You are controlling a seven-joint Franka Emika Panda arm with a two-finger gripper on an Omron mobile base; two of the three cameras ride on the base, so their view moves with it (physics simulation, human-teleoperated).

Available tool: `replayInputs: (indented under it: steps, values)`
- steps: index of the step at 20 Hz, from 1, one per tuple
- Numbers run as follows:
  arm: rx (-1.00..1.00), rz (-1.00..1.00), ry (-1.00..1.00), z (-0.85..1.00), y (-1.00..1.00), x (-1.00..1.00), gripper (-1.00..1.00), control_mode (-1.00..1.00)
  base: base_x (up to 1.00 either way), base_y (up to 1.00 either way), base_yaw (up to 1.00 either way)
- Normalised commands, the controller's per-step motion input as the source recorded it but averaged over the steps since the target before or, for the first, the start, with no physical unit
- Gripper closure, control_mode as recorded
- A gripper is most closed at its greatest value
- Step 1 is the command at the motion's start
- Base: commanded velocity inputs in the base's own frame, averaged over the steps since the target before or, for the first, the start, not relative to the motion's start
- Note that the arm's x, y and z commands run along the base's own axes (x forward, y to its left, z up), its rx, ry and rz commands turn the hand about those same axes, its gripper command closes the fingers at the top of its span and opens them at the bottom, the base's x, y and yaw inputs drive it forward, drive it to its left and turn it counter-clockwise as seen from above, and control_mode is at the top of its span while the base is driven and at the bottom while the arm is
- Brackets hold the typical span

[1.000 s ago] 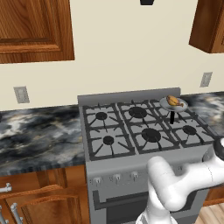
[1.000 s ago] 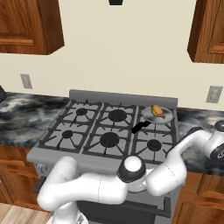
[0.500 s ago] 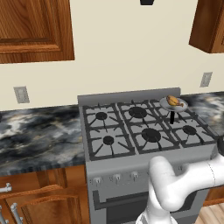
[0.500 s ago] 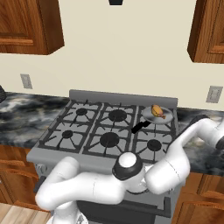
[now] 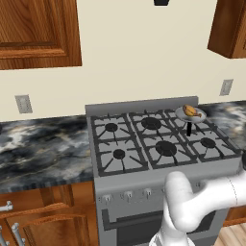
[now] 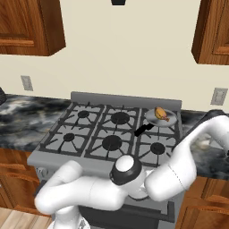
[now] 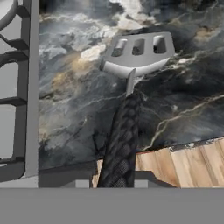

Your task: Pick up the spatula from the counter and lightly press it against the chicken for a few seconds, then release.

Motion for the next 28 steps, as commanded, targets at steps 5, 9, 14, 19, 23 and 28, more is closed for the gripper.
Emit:
replayInputs:
  steps: [5,9,14,19,23,28]
  values:
    - [0.00,0.21,-0.27,0.00,0.67,-0.15,1.00,-1.00,0.00,0.00,0.00]
    - [-0.04,0.17,-0.18,0.00,0.79,-0.19,1.00,-1.00,0.00,0.00,0.00]
    - [-0.14,0.13,-0.10,0.00,0.96,-0.05,1.00,-1.00,0.00,0.00,0.00]
    - [-0.19,0.02,-0.14,0.00,0.90,-0.01,1.00,-1.00,0.00,0.00,0.00]
    - [-0.16,0.00,-0.19,0.00,0.58,-0.06,1.00,-1.00,0.00,0.00,0.00]
    - [-0.05,0.00,-0.02,0.12,0.27,0.00,1.00,-1.00,0.00,0.00,0.00]
